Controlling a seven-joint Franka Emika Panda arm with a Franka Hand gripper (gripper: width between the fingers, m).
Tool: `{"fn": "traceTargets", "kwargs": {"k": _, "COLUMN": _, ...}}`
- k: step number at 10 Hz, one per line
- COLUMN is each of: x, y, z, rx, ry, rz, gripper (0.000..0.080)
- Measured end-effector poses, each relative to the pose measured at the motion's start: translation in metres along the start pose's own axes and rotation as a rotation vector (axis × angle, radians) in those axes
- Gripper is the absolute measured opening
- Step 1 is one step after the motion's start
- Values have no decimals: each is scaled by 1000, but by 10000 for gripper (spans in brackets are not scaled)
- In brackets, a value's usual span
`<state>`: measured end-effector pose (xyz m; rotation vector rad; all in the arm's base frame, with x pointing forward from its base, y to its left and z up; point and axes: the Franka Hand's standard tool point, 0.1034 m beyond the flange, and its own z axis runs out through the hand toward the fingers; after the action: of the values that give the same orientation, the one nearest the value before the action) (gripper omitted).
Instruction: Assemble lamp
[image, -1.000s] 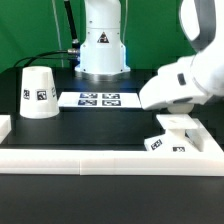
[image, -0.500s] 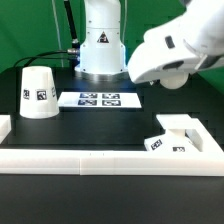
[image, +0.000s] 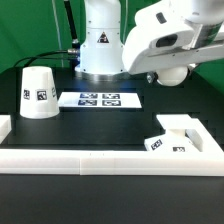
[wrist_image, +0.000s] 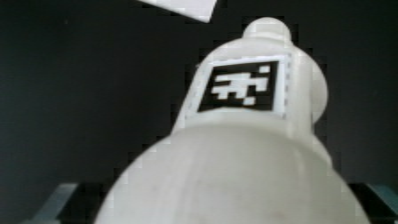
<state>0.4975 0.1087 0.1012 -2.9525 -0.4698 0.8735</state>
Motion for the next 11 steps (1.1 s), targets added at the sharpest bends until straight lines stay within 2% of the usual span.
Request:
{"fn": "traceTargets", "kwargs": {"k": 2, "x": 4, "y": 8, "z": 0, "rx": -17, "ry": 130, "rz": -27, "gripper": 574}}
{"fn": "traceTargets", "kwargs": {"k": 4, "x": 9, "y": 19, "z": -9, "rx": -41, "ry": 270, "rz": -57, "gripper": 574}}
{"fn": "traceTargets", "kwargs": {"k": 6, "x": 12, "y": 26, "z": -11, "rx": -70, "ry": 396, "rz": -83, "gripper": 574}}
{"fn": "traceTargets", "kwargs": {"k": 7, "x": 16, "y": 33, "z": -18, "rx": -91, "ry": 486, "rz": -98, "gripper": 574}}
{"fn": "traceTargets", "kwargs": {"k": 9, "x": 12, "y": 42, "z": -29, "rx": -123, "ry": 593, "rz": -121, "gripper": 574}}
{"fn": "traceTargets", "kwargs": {"k": 10, "x": 13, "y": 45, "z": -39, "rx": -149, "ry": 671, "rz": -131, "gripper": 575}}
{"fn": "traceTargets", "kwargs": {"k": 11, "x": 13, "y": 47, "z": -35, "rx": -159, "ry": 715, "rz": -130, "gripper": 576}}
